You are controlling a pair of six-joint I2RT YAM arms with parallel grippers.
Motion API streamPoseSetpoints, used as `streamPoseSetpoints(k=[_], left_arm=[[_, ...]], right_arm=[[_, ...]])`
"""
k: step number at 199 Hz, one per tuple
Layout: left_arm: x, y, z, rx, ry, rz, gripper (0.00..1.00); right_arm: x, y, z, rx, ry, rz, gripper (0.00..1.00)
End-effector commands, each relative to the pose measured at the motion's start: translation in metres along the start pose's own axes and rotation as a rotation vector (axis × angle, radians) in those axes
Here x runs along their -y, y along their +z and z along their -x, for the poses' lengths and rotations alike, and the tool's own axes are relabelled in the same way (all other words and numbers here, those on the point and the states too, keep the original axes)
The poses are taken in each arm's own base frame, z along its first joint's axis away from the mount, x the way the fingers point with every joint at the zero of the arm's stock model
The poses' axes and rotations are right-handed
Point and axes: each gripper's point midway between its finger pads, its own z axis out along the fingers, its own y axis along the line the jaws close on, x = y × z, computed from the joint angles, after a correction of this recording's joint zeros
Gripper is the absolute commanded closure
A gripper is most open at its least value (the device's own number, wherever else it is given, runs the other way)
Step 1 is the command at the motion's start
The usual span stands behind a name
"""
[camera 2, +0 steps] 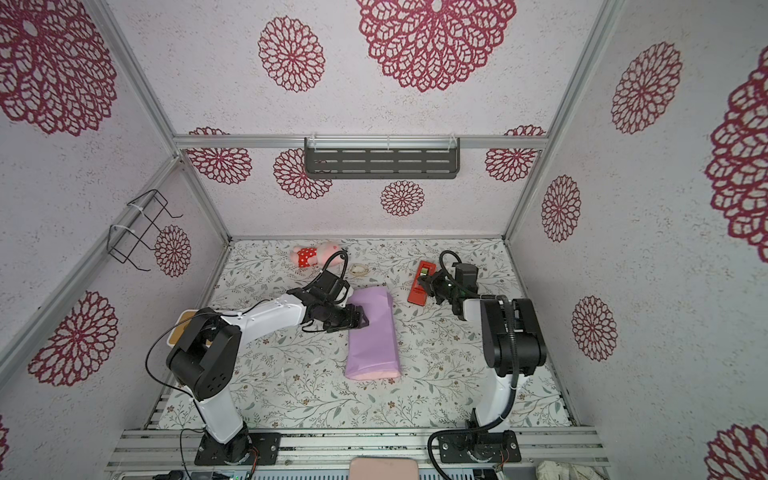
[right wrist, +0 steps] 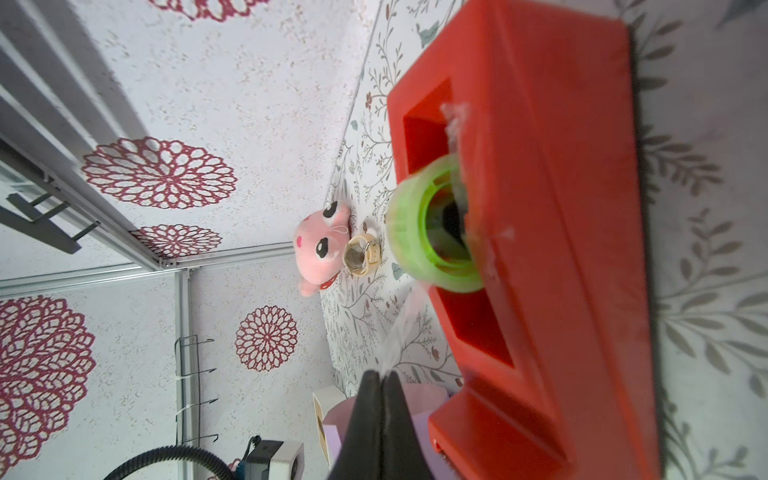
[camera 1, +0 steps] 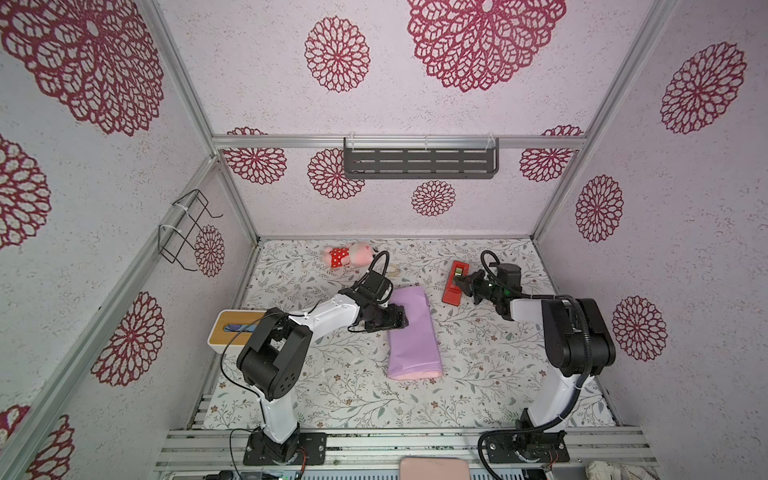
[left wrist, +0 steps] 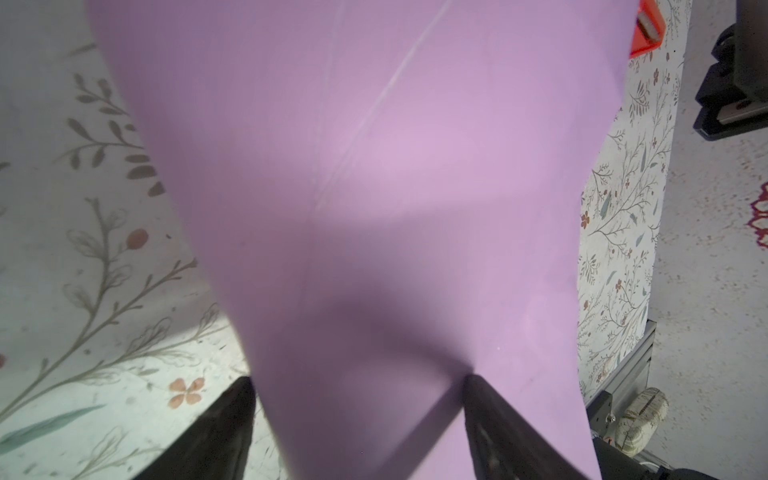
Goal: Wrap the gift box in paper
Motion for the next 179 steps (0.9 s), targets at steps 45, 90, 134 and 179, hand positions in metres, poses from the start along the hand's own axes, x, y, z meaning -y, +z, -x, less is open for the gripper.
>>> streamPoseSetpoints(k=[45, 90, 134, 179], left_arm=[[-0.035, 0.011, -0.021, -0.051, -0.02, 0.131, 0.2], [-0.036, 0.011, -0.021, -0.048, -0.02, 0.131, 0.2], [-0.037, 0.013, -0.022, -0.05, -0.02, 0.131, 0.2], [-0.037, 0.014, -0.022, -0.05, -0.02, 0.132, 0.2]], right_arm=[[-0.036, -0.019, -0.034, -0.052, -0.041, 0.128, 1.0], [-0.016, -0.028, -0.056, -0.065, -0.03, 0.1, 1.0], [0.007, -0.031, -0.071, -0.085, -0.017, 0.068, 1.0], [0.045, -0.025, -0.073, -0.083, 0.01, -0.025, 1.0]])
